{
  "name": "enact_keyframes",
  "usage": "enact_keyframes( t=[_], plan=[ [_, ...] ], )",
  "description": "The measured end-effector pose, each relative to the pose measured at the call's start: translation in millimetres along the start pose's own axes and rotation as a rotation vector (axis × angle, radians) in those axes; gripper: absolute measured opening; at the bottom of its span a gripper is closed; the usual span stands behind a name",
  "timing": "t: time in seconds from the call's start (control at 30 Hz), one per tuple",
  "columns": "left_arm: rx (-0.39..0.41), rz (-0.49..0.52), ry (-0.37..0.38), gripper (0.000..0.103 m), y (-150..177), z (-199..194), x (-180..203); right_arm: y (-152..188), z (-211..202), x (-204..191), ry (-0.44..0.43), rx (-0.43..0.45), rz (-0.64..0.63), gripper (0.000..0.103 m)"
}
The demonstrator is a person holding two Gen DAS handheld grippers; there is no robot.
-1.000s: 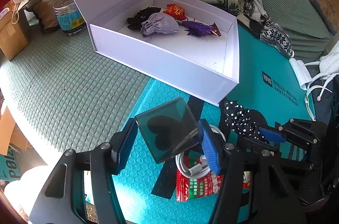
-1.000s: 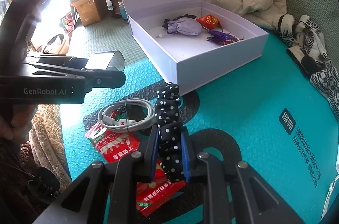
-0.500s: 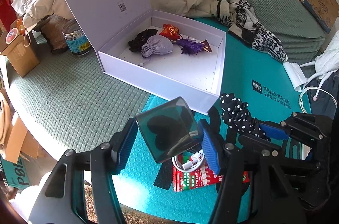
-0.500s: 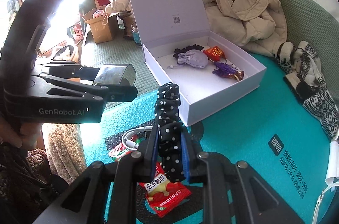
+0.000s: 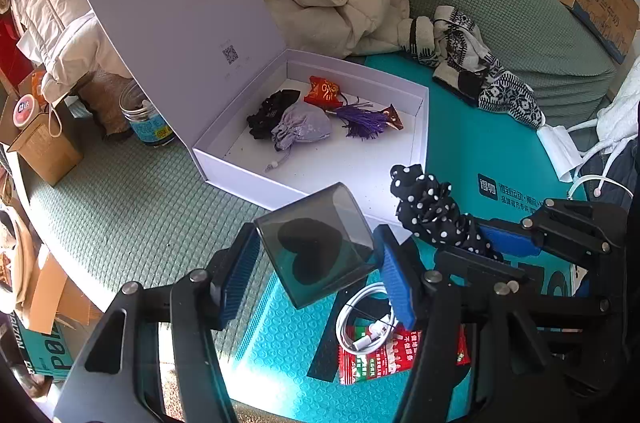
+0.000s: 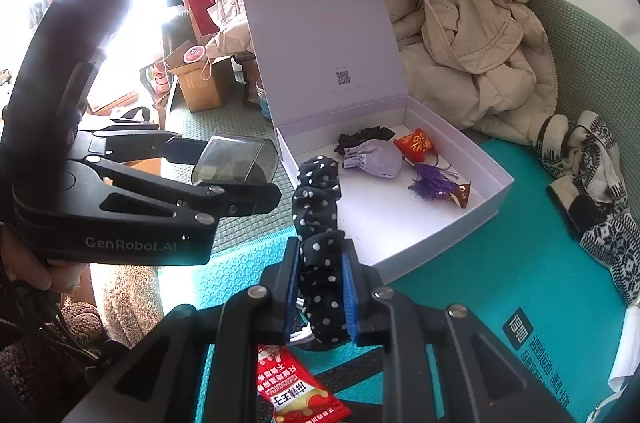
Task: Organize objects
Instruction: 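Carry the scrunchie and charger over the white box with both tools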
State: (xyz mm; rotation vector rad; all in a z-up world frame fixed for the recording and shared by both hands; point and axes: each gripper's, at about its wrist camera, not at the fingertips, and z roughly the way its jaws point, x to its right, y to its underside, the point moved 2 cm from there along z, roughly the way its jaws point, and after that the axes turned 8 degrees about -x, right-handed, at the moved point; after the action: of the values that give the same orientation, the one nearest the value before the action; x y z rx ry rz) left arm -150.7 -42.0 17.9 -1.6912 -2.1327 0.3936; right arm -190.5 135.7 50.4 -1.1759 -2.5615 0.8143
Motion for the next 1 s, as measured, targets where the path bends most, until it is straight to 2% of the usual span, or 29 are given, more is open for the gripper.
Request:
enact_keyframes(
  t=[0.67,1.0],
  plan=[
    [0.0,0.034,-0.005,0.057,-76.8,34.3,0.0,-54.3,17.5,48.4,0.049,0.03,-0.023,0.018],
    [-0.001,0.051,-0.065,0.057,-114.5,53.8,3.6,-85.2,23.6,68.2,0.045,0.043,-0.052,0.018]
  ],
)
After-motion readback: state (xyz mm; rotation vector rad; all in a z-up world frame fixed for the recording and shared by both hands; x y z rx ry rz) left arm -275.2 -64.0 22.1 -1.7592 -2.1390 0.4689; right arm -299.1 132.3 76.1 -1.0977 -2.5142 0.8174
